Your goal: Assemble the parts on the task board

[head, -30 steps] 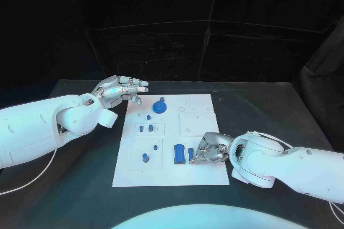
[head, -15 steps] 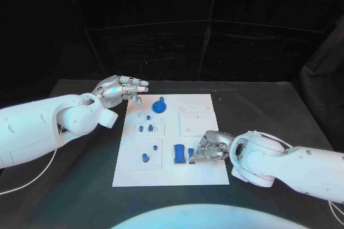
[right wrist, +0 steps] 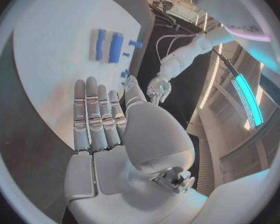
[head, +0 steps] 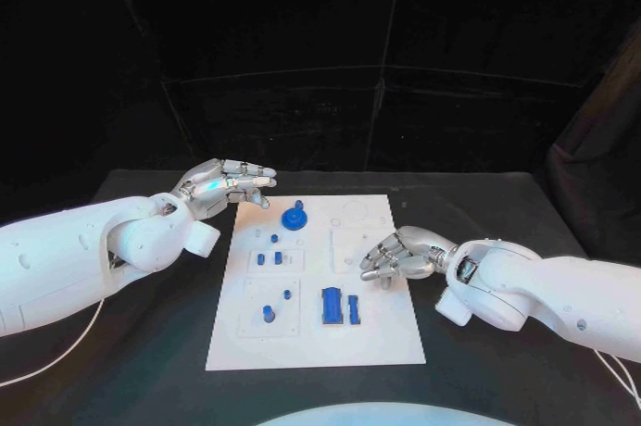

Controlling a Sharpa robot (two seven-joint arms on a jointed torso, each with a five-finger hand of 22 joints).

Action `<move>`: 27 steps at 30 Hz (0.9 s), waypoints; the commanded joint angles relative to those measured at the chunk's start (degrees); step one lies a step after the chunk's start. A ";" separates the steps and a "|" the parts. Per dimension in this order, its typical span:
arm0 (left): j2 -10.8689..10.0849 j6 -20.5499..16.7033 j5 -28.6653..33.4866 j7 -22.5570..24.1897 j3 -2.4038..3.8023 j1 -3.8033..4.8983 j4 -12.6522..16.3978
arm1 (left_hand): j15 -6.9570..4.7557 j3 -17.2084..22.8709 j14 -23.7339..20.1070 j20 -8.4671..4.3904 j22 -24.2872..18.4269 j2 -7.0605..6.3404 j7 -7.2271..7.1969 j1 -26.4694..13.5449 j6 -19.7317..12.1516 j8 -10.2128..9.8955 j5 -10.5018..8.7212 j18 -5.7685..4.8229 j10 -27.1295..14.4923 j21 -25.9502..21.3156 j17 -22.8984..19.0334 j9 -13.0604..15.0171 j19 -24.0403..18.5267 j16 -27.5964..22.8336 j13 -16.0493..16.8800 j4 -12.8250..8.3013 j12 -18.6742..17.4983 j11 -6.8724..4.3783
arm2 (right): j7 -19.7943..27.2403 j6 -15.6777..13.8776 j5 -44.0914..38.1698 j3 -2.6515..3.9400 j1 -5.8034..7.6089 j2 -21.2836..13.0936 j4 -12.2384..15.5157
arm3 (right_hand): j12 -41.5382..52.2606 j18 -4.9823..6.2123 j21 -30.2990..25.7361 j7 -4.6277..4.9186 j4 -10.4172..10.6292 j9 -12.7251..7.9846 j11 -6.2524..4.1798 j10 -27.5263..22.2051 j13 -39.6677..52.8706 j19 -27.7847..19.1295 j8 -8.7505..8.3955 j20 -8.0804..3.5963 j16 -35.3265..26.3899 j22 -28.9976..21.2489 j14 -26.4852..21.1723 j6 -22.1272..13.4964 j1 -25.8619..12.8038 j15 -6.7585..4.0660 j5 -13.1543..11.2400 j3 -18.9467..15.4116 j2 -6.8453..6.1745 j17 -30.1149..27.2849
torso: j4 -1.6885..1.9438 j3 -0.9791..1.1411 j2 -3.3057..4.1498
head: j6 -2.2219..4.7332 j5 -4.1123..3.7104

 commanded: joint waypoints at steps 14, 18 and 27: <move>5.65 -9.95 7.75 11.29 0.07 -2.15 -8.61 | 4.79 -4.71 -5.46 7.25 -16.41 0.69 -1.54 -0.58 -1.67 -4.49 0.09 0.98 0.48 -19.22 -15.62 -0.12 -14.38 -28.39 -1.61 1.67 -12.33 2.43 | 23.72 0.43 28.89 3.18 1.60 13.23 -26.52 | -9.52 1.32 -23.77 -0.94 -7.69 -12.20 2.38 3.87 -27.20 6.72 -1.37 4.88 -17.08 -20.74 4.08 0.04 -2.96 2.70 -1.77 1.88 2.51 -23.17 | -0.85 0.04 -3.65 | 9.06 -0.62; 5.97 -6.94 4.96 7.56 0.04 -2.39 -8.80 | 2.15 -10.55 -20.25 2.22 -22.96 3.58 -4.28 -22.76 -18.10 -10.05 -2.66 -2.49 -16.29 -24.50 -19.26 -3.90 -26.77 -33.51 -5.22 7.25 -15.68 -0.69 | 19.84 -0.36 25.39 3.23 1.49 13.65 -26.98 | -13.62 -2.15 -26.15 -3.58 -5.76 -14.97 -1.15 -13.93 -32.57 -7.86 -4.95 -0.02 -20.83 -25.47 -14.29 -15.87 -26.79 -0.12 -5.93 5.13 0.24 -28.47 | -0.73 -0.04 -3.29 | 9.02 -0.53; 5.68 -13.72 4.32 8.11 1.75 -4.24 -5.28 | 0.29 -14.07 -31.01 -1.20 -26.75 3.58 -6.18 -38.19 -29.32 -10.05 -2.66 -4.10 -27.74 -24.50 -21.17 -3.90 -35.69 -36.17 -5.22 7.25 -20.94 -2.80 | 21.87 -7.15 29.12 3.32 1.14 12.95 -22.35 | -13.62 -3.74 -28.02 -5.57 -0.92 -19.78 -3.09 -26.58 -32.57 -19.19 -4.95 -2.97 -20.83 -28.30 -27.98 -26.88 -42.87 -5.04 -5.93 7.32 -1.57 -28.47 | -1.75 1.50 -5.48 | 7.38 2.02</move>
